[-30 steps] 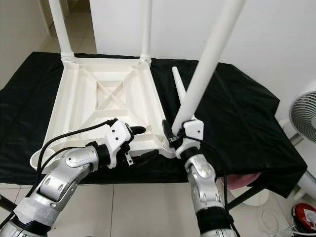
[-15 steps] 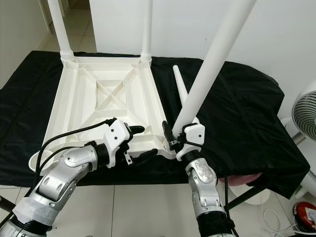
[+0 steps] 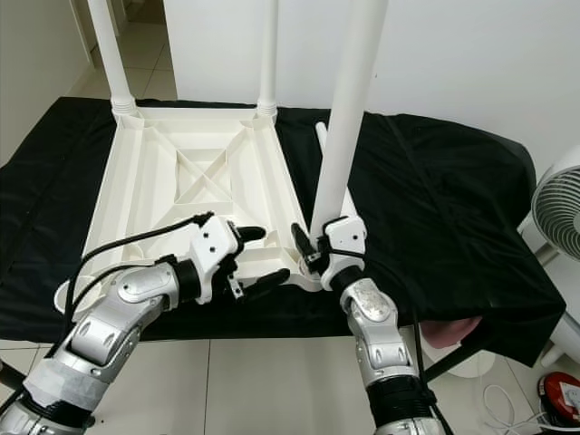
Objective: Building children table
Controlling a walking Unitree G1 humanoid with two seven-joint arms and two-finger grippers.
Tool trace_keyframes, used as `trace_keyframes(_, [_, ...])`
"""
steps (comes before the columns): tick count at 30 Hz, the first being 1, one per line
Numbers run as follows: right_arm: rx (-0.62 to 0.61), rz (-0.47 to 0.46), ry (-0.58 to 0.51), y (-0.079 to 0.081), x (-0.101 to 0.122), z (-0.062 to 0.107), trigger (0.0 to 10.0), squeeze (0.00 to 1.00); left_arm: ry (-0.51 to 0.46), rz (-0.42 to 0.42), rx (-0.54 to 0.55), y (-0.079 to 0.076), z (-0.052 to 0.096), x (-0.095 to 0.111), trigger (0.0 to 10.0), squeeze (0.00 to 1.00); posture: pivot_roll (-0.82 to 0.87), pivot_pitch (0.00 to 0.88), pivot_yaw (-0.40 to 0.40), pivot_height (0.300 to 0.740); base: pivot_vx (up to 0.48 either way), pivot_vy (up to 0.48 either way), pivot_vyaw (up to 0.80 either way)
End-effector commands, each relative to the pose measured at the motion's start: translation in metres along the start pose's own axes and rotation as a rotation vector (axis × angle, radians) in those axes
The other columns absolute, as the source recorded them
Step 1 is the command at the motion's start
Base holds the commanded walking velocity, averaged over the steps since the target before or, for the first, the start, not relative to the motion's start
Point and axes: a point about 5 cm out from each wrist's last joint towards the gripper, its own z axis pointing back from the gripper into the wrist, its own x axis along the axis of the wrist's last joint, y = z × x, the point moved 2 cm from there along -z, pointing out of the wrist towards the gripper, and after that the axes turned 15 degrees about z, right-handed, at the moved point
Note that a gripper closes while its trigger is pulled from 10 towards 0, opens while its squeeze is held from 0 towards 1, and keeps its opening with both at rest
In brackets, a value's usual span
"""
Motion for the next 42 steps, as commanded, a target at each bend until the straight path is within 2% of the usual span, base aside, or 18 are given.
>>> trace_keyframes(1, [0.068, -0.014, 0.139, 0.013, -0.03, 0.011, 10.0, 0.0, -0.007, -0.005, -0.011, -0.001, 0.0, 0.003, 10.0, 0.0, -0.04, 0.0, -0.043, 0.74, 0.0, 0.0, 0.0])
trace_keyframes(6, [0.095, 0.024, 0.113, 0.012, -0.027, 0.013, 10.0, 0.0, -0.007, -0.005, -0.011, -0.001, 0.0, 0.003, 10.0, 0.0, -0.04, 0.0, -0.043, 0.74, 0.0, 0.0, 0.0])
trace_keyframes(7, [0.105, 0.072, 0.097, 0.011, -0.025, 0.014, 10.0, 0.0, -0.006, -0.005, -0.012, -0.001, 0.0, 0.003, 10.0, 0.0, -0.04, 0.0, -0.043, 0.74, 0.0, 0.0, 0.0])
trace_keyframes(10, [0.116, 0.082, 0.095, 0.011, -0.024, 0.015, 10.0, 0.0, -0.006, -0.005, -0.013, -0.001, 0.0, 0.003, 10.0, 0.0, -0.04, 0.0, -0.038, 0.74, 0.0, 0.0, 0.0])
trace_keyframes(13, [0.088, 0.03, 0.126, 0.007, -0.028, 0.017, 10.0, 0.0, -0.004, -0.008, -0.017, -0.001, 0.0, 0.004, 10.0, 0.0, -0.04, 0.0, -0.038, 0.74, 0.0, 0.0, 0.0])
trace_keyframes(14, [0.022, -0.094, 0.168, 0.001, -0.035, 0.016, 10.0, 0.0, -0.004, -0.01, -0.018, 0.0, 0.0, 0.004, 10.0, 0.0, -0.04, 0.0, -0.034, 0.74, 0.0, 0.0, 0.0])
trace_keyframes(16, [0.002, -0.126, 0.179, 0.0, -0.038, 0.016, 10.0, 0.0, -0.004, -0.01, -0.019, 0.0, 0.0, 0.004, 10.0, 0.0, -0.04, 0.0, -0.034, 0.74, 0.0, 0.0, 0.0])
trace_keyframes(17, [-0.028, -0.18, 0.195, -0.002, -0.041, 0.016, 10.0, 0.0, -0.004, -0.011, -0.019, 0.0, 0.001, 0.005, 10.0, 0.0, -0.04, 0.0, -0.034, 0.74, 0.0, 0.0, 0.0])
trace_keyframes(18, [-0.028, -0.18, 0.195, -0.002, -0.041, 0.016, 10.0, 0.0, -0.004, -0.011, -0.019, 0.0, 0.001, 0.005, 10.0, 0.0, -0.04, 0.0, -0.034, 0.74, 0.0, 0.0, 0.0])
trace_keyframes(20, [-0.06, -0.25, 0.21, -0.004, -0.045, 0.016, 10.0, 0.0, -0.004, -0.012, -0.019, 0.0, 0.001, 0.005, 10.0, 0.0, -0.04, 0.0, -0.032, 0.74, 0.0, 0.0, 0.0])
trace_keyframes(24, [-0.092, -0.291, 0.225, -0.005, -0.049, 0.016, 10.0, 0.0, -0.003, -0.015, -0.019, 0.0, 0.001, 0.005, 10.0, 0.0, -0.04, 0.0, -0.031, 0.74, 0.0, 0.0, 0.0])
trace_keyframes(32, [-0.111, -0.329, 0.242, 0.001, -0.053, 0.018, 10.0, 0.0, -0.003, -0.02, -0.015, 0.001, 0.002, 0.006, 10.0, 0.0, -0.03, 0.0, -0.039, 0.74, 0.0, 0.0, 0.0])
trace_keyframes(34, [-0.118, -0.313, 0.176, 0.008, -0.049, 0.024, 10.0, 0.0, -0.006, -0.023, -0.007, 0.002, 0.002, 0.007, 10.0, 0.0, -0.03, 0.0, -0.039, 0.74, 0.0, 0.0, 0.0])
trace_keyframes(39, [-0.131, -0.281, 0.098, 0.017, -0.042, 0.031, 10.0, 0.0, -0.009, -0.023, -0.001, 0.002, 0.003, 0.007, 10.0, 0.0, -0.03, 0.0, -0.041, 0.74, 0.0, 0.0, 0.0])
trace_keyframes(41, [-0.133, -0.27, 0.083, 0.018, -0.04, 0.031, 10.0, 0.0, -0.009, -0.024, -0.001, 0.003, 0.003, 0.007, 10.0, 0.0, -0.03, 0.0, -0.041, 0.74, 0.0, 0.0, 0.0])
trace_keyframes(42, [-0.124, -0.222, 0.107, 0.015, -0.038, 0.027, 10.0, 0.0, -0.008, -0.025, -0.002, 0.003, 0.002, 0.007, 10.0, 0.0, -0.04, 0.0, -0.037, 0.74, 0.0, 0.0, 0.0])
